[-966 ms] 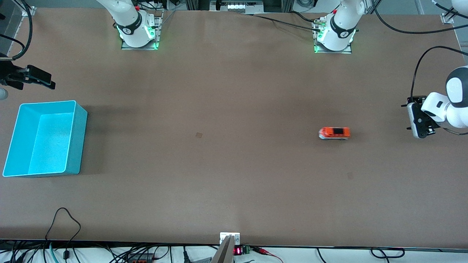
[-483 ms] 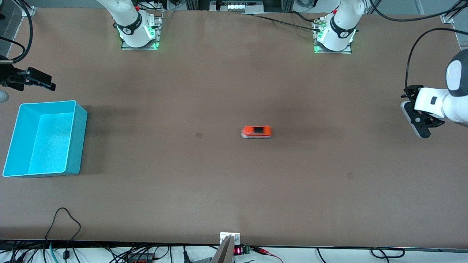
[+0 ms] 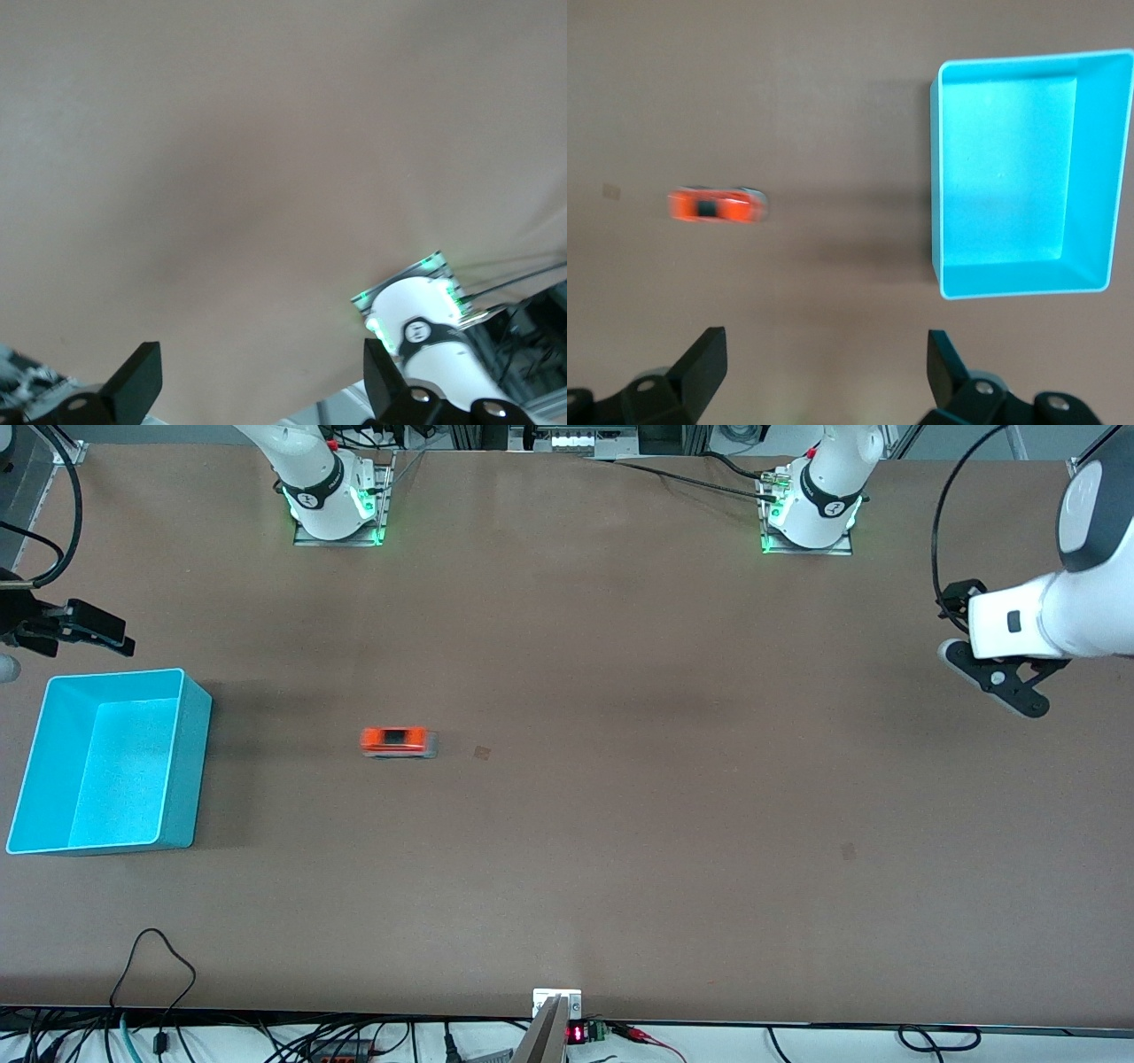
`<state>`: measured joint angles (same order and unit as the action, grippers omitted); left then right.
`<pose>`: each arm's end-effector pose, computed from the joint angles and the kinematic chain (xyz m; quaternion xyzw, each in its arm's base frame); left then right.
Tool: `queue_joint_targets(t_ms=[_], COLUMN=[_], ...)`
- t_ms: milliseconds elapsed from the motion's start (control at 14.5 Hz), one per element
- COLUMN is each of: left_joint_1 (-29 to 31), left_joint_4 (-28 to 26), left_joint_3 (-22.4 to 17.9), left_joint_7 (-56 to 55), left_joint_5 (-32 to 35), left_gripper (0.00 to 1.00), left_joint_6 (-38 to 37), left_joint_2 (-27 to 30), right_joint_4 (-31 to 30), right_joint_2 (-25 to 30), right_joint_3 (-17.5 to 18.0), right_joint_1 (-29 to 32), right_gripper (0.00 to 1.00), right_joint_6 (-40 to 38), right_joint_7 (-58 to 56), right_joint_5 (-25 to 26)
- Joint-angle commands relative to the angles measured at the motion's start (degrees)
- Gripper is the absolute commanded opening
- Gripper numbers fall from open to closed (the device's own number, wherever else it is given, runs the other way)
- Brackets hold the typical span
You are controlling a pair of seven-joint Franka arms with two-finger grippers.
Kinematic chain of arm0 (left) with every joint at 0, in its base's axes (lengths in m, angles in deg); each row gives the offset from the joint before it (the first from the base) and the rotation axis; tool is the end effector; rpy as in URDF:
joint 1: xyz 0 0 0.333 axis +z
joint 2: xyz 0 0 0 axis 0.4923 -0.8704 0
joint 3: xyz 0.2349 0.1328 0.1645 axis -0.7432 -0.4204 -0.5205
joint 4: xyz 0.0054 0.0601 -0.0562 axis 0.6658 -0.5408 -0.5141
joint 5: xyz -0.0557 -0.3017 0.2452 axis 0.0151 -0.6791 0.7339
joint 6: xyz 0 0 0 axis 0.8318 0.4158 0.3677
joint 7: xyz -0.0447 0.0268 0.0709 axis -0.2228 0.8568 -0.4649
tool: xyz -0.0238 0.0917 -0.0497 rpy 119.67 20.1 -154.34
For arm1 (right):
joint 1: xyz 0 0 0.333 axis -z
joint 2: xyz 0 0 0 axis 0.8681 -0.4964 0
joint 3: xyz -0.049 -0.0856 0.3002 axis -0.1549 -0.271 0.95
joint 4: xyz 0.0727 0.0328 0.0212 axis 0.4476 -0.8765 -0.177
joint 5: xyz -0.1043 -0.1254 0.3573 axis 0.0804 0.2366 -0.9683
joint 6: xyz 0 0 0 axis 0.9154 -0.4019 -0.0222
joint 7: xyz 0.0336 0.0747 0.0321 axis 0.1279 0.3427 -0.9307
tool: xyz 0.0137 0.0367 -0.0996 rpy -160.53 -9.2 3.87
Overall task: Wind up bus and store in blue box
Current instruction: 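Raise the left gripper away as the bus rolls toward the box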
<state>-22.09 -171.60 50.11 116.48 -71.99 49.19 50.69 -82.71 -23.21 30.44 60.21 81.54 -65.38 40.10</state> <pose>0.5511 -0.0246 0.5477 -0.9352 0.2767 0.2190 0.0286 0.5761 -0.0394 0.5930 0.9994 0.0061 -0.0350 0.0012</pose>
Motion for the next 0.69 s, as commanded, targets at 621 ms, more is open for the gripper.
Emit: queue_joint_targets(t_ms=[621], left_joint_1=[-7.5], left_joint_4=[-3.4], left_joint_3=[-11.0], left_joint_7=[-19.3], left_joint_5=[-6.9], left_gripper=[1.00], left_joint_6=[11.2], left_joint_2=[12.8], right_joint_4=[1.7], right_joint_2=[-4.5], right_joint_3=[0.4], right_joint_1=[-0.4], right_gripper=[1.00], right_joint_6=[0.2], right_joint_7=[0.3], right_joint_5=[-1.1])
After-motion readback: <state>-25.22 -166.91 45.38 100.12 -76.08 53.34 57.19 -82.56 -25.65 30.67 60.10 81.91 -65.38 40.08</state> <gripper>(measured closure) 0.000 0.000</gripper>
